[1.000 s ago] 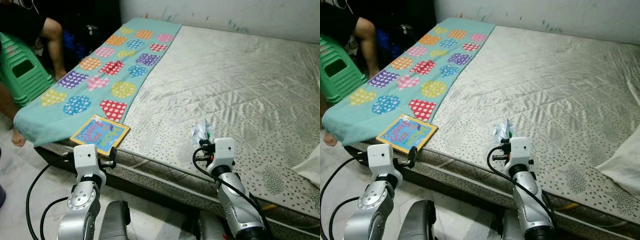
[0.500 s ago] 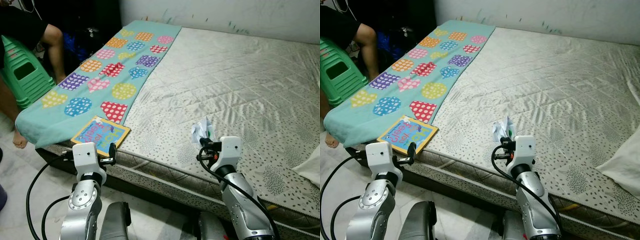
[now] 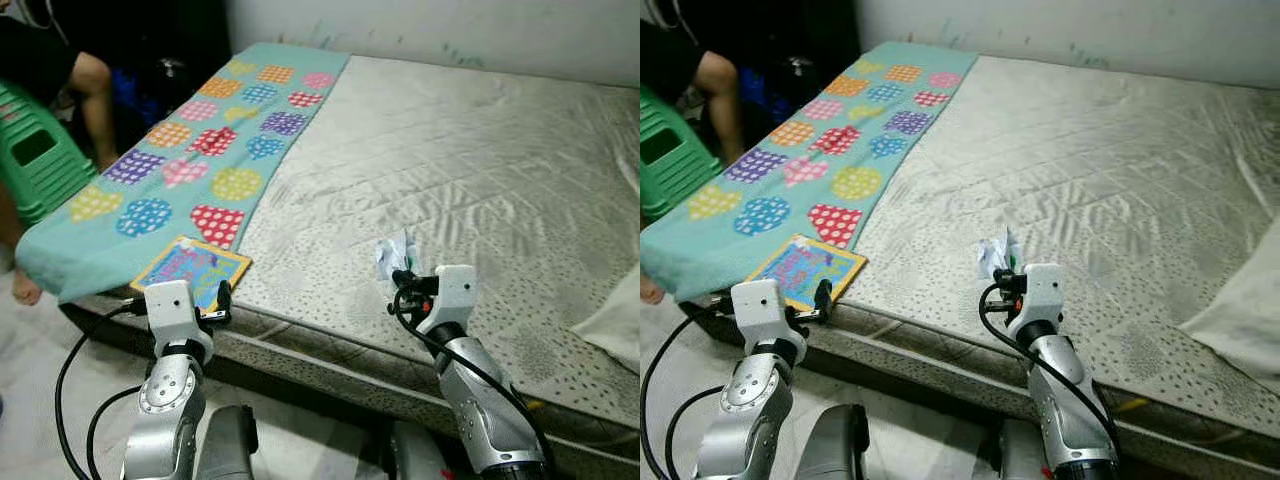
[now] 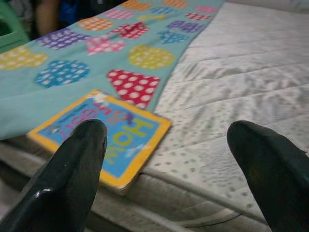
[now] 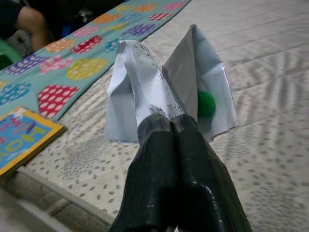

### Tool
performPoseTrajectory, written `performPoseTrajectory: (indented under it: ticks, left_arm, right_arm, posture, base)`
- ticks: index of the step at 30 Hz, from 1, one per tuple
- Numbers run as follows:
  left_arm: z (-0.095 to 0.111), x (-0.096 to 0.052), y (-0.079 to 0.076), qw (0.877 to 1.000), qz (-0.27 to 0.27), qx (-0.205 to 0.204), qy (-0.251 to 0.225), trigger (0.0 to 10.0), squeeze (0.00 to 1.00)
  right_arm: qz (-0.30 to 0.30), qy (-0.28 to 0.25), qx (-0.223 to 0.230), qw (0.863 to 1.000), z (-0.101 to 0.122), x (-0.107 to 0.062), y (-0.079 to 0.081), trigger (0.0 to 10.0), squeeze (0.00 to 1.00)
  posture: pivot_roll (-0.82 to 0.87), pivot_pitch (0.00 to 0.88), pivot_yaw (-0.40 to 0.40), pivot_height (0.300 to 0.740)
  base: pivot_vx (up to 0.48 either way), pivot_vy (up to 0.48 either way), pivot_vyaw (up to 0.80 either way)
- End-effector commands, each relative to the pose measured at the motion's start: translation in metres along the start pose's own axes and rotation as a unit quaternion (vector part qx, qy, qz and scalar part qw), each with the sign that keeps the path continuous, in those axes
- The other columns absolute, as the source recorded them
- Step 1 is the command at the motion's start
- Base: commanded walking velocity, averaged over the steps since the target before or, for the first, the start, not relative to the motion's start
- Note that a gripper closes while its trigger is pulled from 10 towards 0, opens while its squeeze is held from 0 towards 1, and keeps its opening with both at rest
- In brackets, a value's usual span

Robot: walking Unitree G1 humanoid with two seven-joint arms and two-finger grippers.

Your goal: Clean up the room

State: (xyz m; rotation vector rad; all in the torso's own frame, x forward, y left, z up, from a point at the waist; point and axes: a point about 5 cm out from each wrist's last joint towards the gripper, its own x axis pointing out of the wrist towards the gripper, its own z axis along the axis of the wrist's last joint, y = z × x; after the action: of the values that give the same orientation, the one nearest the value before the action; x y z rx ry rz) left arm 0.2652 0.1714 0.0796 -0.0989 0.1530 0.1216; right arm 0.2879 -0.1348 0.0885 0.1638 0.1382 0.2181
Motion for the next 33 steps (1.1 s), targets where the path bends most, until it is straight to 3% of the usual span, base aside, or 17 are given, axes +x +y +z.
performPoseTrajectory:
  ticks: [1,18,33]
  left_arm:
    - [0.0016,0.0020,-0.0007,1.000,-0.004,-0.001,-0.004,10.0,0.00]
    - [0.0009,0.0039,-0.0026,1.000,-0.012,0.003,-0.005,10.0,0.00]
    - [0.0003,0.0018,-0.0066,1.000,-0.021,0.003,-0.002,10.0,0.00]
  right_arm:
    - [0.000,-0.014,-0.001,1.000,0.0089,0.0017,-0.0008,10.0,0.00]
    - [-0.005,-0.013,0.000,1.000,0.0075,0.0031,-0.0011,10.0,0.00]
    - [-0.013,-0.009,-0.001,1.000,0.0035,-0.0006,-0.0050,10.0,0.00]
  posture:
    - [-0.08,0.000,0.002,0.639]
    - [-0.08,0.000,0.009,0.740]
    - [-0.08,0.000,0.013,0.740]
  base:
    - [0.000,0.000,-0.41]
    - [0.000,0.000,-0.41]
    - [0.000,0.000,-0.41]
